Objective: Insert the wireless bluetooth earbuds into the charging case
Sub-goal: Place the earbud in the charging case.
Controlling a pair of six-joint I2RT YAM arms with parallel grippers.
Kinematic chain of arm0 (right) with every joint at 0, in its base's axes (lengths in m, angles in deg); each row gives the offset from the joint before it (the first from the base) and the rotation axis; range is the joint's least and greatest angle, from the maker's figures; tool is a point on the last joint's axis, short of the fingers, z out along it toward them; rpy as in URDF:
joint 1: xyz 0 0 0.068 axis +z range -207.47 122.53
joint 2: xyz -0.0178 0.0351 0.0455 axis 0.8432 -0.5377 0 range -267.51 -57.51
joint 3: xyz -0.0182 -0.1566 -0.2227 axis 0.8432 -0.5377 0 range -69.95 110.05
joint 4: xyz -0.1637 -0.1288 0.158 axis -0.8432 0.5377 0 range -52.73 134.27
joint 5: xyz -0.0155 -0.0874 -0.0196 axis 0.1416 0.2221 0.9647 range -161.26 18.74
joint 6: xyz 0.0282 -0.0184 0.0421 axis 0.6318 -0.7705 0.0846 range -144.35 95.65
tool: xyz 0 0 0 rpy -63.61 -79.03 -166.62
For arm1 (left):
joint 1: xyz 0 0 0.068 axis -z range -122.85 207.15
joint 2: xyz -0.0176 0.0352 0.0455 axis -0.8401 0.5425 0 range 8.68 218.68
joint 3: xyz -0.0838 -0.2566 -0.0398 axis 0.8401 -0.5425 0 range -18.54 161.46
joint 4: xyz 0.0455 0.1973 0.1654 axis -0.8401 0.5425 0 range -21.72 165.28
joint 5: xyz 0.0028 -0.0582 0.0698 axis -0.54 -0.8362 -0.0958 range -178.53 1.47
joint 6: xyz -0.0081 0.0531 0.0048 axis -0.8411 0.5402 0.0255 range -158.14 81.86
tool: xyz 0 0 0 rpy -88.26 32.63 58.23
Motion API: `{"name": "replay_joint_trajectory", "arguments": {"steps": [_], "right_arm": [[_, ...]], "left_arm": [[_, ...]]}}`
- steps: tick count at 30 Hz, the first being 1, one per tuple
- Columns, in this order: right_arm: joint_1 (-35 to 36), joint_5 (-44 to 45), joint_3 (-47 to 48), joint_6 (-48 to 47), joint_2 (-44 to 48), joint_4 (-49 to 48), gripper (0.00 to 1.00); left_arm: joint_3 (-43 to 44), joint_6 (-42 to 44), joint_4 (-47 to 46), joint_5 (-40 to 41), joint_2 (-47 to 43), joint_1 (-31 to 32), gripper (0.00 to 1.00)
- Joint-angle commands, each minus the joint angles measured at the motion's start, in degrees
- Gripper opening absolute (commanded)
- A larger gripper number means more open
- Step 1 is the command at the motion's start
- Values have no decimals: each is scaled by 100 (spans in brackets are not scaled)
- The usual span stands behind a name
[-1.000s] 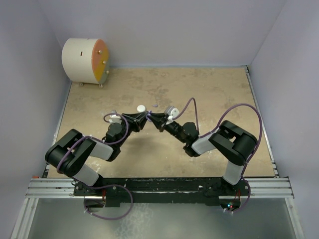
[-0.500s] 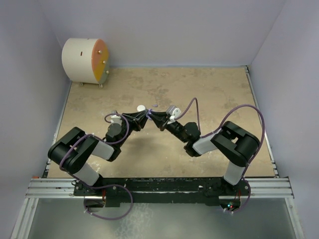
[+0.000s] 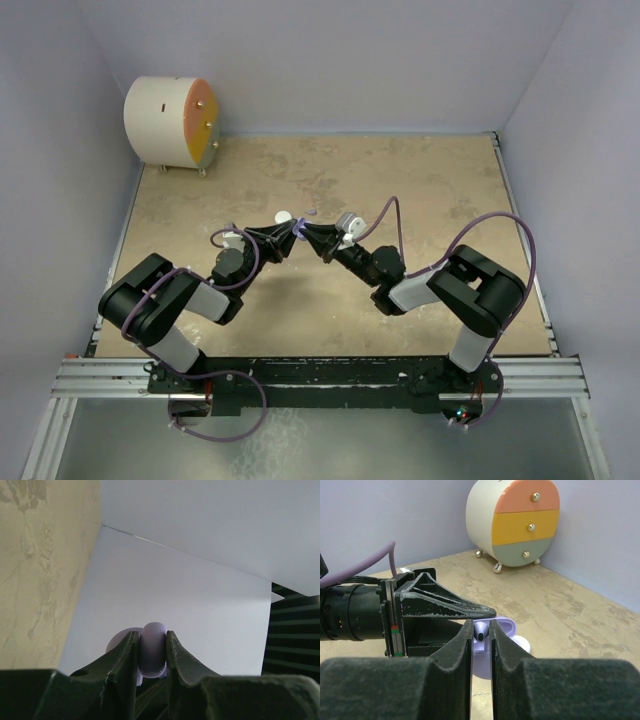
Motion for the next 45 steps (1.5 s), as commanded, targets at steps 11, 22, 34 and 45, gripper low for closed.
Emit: {"name": "replay_joint_trajectory", "arguments": {"steps": [11, 22, 34, 45], "right_arm": [[-36, -165, -74, -97, 47, -4497, 0], [-37, -224, -47, -1, -127, -4497, 0], [-38, -237, 39, 255, -249, -4405, 14], [-42, -263, 9, 357, 66, -4347, 45]], "left_arm": [[97, -122, -448, 132, -37, 15, 0], [215, -2, -190, 110, -89, 21, 0], [256, 53, -109, 98, -87, 22, 0], [269, 191, 45, 152, -54, 22, 0]]}}
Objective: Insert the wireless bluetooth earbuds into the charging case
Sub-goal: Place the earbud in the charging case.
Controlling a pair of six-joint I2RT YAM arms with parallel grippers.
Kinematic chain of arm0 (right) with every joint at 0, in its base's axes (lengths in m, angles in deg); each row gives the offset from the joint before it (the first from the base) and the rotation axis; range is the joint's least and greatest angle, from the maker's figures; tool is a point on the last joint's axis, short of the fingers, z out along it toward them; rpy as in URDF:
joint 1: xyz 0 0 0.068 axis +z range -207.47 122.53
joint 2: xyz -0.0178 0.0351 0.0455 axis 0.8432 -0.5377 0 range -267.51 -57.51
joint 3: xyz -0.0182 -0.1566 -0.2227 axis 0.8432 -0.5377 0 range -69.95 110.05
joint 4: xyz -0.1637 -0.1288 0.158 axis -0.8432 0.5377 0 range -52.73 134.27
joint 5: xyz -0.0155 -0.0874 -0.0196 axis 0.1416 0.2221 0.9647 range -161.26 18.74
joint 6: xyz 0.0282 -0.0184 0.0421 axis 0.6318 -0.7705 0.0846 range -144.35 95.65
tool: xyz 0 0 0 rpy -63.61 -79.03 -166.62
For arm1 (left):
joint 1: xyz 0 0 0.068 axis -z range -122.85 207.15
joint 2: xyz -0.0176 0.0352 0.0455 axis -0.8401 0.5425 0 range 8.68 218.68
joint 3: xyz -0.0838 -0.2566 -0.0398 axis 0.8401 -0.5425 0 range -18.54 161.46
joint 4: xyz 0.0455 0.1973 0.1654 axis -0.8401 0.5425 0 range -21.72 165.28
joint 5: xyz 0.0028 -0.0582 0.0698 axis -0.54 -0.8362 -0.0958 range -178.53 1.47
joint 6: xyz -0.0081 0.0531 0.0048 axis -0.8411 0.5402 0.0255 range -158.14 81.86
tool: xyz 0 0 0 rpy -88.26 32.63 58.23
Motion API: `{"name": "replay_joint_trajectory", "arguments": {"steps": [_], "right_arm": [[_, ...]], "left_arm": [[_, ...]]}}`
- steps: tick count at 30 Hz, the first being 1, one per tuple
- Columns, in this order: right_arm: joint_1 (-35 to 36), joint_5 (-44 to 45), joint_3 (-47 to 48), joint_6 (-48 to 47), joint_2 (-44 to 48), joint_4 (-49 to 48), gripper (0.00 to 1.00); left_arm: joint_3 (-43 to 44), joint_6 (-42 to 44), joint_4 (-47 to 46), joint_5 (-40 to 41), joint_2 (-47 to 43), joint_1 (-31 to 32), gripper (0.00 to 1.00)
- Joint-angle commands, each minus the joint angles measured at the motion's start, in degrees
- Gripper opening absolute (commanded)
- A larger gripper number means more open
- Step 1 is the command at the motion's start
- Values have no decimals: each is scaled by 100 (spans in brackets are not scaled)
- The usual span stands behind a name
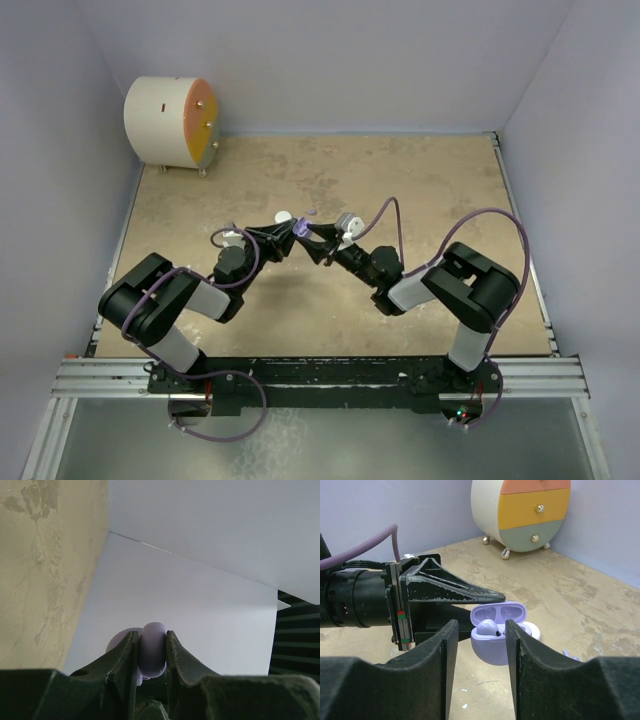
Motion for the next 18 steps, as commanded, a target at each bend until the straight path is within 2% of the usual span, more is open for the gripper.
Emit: {"name": "replay_joint_trajectory", "arguments": {"steps": [1, 7, 10, 13, 16, 18], "right_arm": [[-5, -86, 38, 63, 361, -4356, 46], [-18, 173, -151, -50, 975, -4322, 49], [-22, 565, -321, -208, 1378, -3938, 51], [-22, 1037, -241, -360, 2035, -2294, 54], [-27, 1701, 478, -329, 2615, 581, 59], [-31, 2156, 1054, -328, 2704, 1954, 62]], "left_arm": [[168, 158, -236, 65, -65, 22, 0], [166, 313, -47, 139, -57, 22, 0], [153, 405, -6, 167, -38, 16, 0], [138, 614, 136, 183, -79, 22, 0], [107, 900, 355, 191, -227, -6, 0], [53, 1090, 603, 192, -423, -91, 0]]}}
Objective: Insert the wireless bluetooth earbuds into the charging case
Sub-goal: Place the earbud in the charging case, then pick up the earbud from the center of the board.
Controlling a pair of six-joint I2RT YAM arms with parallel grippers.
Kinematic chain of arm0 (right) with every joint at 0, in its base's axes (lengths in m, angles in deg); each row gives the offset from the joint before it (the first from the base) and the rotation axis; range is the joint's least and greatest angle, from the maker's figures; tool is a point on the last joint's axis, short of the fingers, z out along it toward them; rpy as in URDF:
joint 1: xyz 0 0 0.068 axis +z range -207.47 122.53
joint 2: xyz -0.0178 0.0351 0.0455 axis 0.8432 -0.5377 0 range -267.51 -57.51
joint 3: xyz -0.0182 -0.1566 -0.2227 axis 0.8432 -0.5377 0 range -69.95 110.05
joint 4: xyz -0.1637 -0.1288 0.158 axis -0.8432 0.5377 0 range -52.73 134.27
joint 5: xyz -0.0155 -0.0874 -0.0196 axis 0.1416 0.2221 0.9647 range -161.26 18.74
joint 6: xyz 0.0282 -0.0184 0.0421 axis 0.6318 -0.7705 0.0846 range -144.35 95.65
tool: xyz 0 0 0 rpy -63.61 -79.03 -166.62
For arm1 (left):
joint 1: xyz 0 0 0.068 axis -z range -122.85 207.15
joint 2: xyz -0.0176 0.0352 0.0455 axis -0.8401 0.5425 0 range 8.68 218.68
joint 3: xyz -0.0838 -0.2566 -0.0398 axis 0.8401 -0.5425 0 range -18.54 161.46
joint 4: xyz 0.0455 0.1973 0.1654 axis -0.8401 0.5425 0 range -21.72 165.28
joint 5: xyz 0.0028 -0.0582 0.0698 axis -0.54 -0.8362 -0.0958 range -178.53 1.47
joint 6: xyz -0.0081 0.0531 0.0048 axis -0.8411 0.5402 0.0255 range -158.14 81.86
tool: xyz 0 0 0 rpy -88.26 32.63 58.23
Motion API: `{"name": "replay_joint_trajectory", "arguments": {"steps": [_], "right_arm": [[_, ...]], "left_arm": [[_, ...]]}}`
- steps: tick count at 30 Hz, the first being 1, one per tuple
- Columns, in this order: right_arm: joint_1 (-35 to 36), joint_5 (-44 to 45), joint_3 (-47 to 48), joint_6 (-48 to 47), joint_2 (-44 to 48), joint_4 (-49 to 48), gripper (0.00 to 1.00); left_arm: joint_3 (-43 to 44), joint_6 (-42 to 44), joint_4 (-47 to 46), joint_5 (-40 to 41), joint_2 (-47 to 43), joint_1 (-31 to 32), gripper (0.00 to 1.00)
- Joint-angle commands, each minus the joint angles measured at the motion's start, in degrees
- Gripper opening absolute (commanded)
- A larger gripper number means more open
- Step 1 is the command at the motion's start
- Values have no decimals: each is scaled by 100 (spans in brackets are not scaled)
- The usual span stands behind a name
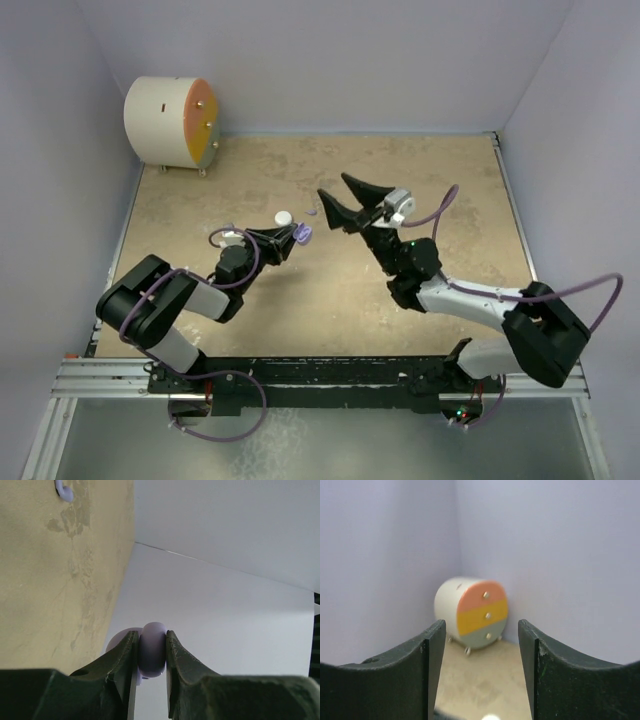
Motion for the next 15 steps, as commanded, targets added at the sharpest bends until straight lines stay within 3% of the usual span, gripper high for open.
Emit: {"name": "replay_joint_trajectory", "arguments": {"steps": [1, 4, 9, 15], "right_arm": [[-43, 1330, 1188, -151, 388, 1930, 64], [-145, 1607, 1581, 74, 292, 2980, 66], [-413, 1109, 2771, 432, -535, 4959, 72], [-672, 525, 3575, 937, -1694, 5611, 73]], "left_arm": [[13, 631, 353, 95, -518, -154, 0], [11, 1033, 971, 56, -966, -365, 0], [57, 1858, 2378, 225, -1998, -581, 0], [165, 2575, 3800, 634, -3175, -633, 0]]}}
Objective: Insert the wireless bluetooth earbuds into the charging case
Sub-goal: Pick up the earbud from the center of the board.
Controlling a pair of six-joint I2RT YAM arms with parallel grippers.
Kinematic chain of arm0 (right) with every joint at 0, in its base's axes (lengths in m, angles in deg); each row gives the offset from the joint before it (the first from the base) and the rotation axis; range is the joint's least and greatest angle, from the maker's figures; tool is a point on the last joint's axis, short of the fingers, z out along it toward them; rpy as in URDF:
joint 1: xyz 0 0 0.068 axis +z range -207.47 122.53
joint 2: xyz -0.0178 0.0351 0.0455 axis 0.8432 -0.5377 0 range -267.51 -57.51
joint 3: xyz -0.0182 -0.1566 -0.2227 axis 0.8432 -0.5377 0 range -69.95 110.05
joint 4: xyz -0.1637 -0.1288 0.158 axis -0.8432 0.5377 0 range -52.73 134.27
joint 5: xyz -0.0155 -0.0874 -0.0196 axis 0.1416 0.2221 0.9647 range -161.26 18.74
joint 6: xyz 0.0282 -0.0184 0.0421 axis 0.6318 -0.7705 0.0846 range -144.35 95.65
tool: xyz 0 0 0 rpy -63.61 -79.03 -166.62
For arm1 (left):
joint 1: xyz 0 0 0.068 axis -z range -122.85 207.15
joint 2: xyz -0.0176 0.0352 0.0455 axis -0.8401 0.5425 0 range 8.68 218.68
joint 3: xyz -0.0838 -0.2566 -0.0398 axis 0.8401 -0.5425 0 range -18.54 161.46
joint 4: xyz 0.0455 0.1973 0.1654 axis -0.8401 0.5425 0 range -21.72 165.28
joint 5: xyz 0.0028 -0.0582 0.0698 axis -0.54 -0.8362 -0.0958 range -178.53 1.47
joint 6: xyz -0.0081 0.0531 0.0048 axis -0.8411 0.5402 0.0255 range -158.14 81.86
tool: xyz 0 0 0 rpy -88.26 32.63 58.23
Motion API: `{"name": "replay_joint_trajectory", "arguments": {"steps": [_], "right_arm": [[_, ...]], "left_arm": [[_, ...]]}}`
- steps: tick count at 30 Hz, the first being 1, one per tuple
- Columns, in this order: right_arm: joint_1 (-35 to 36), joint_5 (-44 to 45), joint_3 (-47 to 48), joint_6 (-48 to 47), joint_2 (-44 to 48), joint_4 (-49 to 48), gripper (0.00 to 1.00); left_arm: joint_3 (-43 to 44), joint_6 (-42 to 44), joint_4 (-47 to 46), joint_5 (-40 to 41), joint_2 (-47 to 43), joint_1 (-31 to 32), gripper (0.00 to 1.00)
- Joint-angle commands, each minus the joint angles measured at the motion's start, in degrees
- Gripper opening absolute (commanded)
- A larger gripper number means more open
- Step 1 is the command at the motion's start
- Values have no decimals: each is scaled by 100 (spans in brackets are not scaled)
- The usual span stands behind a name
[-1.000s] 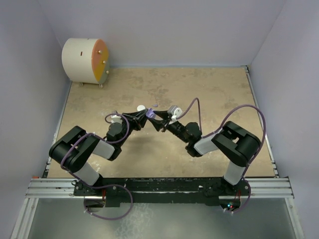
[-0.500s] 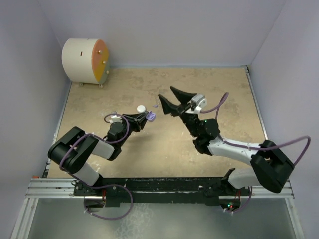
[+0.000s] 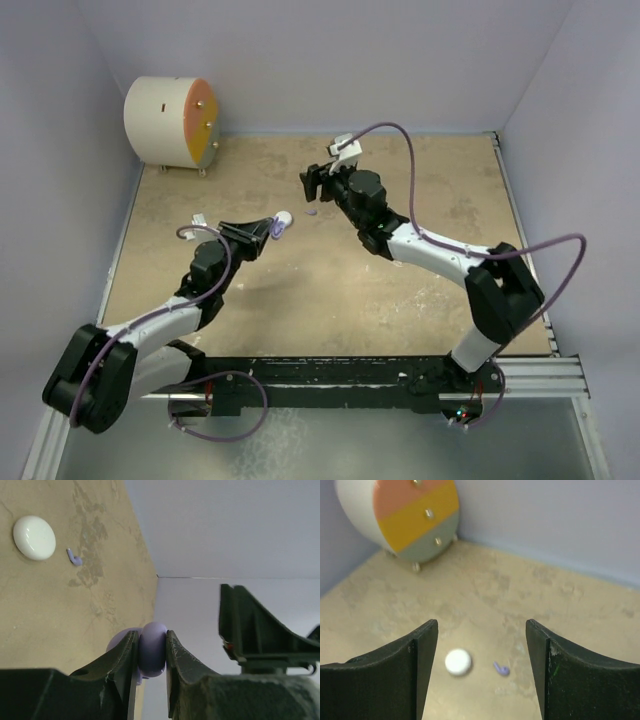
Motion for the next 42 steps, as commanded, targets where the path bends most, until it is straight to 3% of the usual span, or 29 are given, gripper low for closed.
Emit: {"name": "replay_joint_trajectory", "arguments": {"steps": [1, 5, 11, 16, 22, 42], "right_arm": [[-148, -430, 552, 539, -566, 842, 74], [-197, -307, 913, 786, -1038, 846, 71], [-243, -475, 1941, 963, -1911, 1980, 71], [-259, -603, 1809, 1119, -2055, 1788, 71], [-357, -321, 2110, 1327, -2411, 2200, 72], [-372, -1529, 2849, 1357, -3298, 2162, 67]], "left_arm": [[178, 815, 1282, 387, -746, -62, 0], [166, 905, 1511, 416, -1016, -83, 0], [7, 770, 1201, 283, -922, -85, 0], [-26, 746, 1065, 242, -829, -87, 0], [-35, 735, 1006, 196, -816, -92, 0], [-186, 677, 879, 187, -865, -95, 0]]}}
